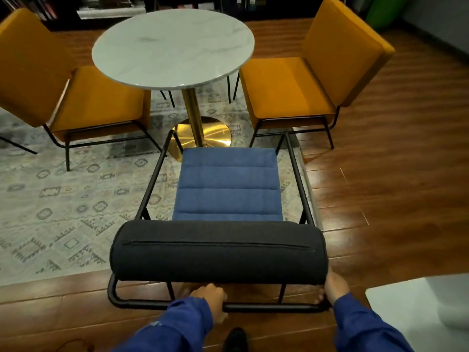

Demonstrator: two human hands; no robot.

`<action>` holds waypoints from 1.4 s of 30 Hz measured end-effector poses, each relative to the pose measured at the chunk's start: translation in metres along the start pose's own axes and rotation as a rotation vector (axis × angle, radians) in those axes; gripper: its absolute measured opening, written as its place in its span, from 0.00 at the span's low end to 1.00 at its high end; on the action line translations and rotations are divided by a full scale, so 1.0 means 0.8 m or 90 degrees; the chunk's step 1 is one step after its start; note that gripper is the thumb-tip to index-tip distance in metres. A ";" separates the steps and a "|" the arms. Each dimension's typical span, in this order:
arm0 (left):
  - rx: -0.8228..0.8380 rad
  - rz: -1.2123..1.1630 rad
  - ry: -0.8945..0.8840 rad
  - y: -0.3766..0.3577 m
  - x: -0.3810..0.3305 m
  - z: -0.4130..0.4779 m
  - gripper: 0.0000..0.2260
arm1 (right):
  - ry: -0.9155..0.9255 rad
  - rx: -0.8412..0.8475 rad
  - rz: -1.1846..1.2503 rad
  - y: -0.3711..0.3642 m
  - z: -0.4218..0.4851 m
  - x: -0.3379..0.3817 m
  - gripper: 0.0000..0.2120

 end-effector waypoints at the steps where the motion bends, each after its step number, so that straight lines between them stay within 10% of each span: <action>1: 0.001 -0.015 0.003 0.005 0.005 -0.005 0.06 | -0.014 0.073 -0.054 0.128 0.016 0.032 0.21; 5: -0.016 -0.025 -0.023 0.028 0.017 -0.027 0.10 | 0.113 -0.168 -0.111 0.220 0.066 0.033 0.20; 18: -0.545 -0.236 -0.030 0.251 0.100 -0.109 0.08 | 0.190 -0.164 -0.087 0.208 0.063 0.154 0.06; 42: -0.481 -0.484 0.199 0.336 0.301 0.063 0.22 | 0.064 -0.263 -0.225 0.146 0.162 0.279 0.19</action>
Point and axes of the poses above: each hand's wrist, its own z-axis towards the middle knuckle, its own y-axis out of the back of the hand, x = y × z, the point moved 5 cm from there along z, towards the middle knuckle, and after that the axes turned 4 degrees about -y, right-handed, at the moved point
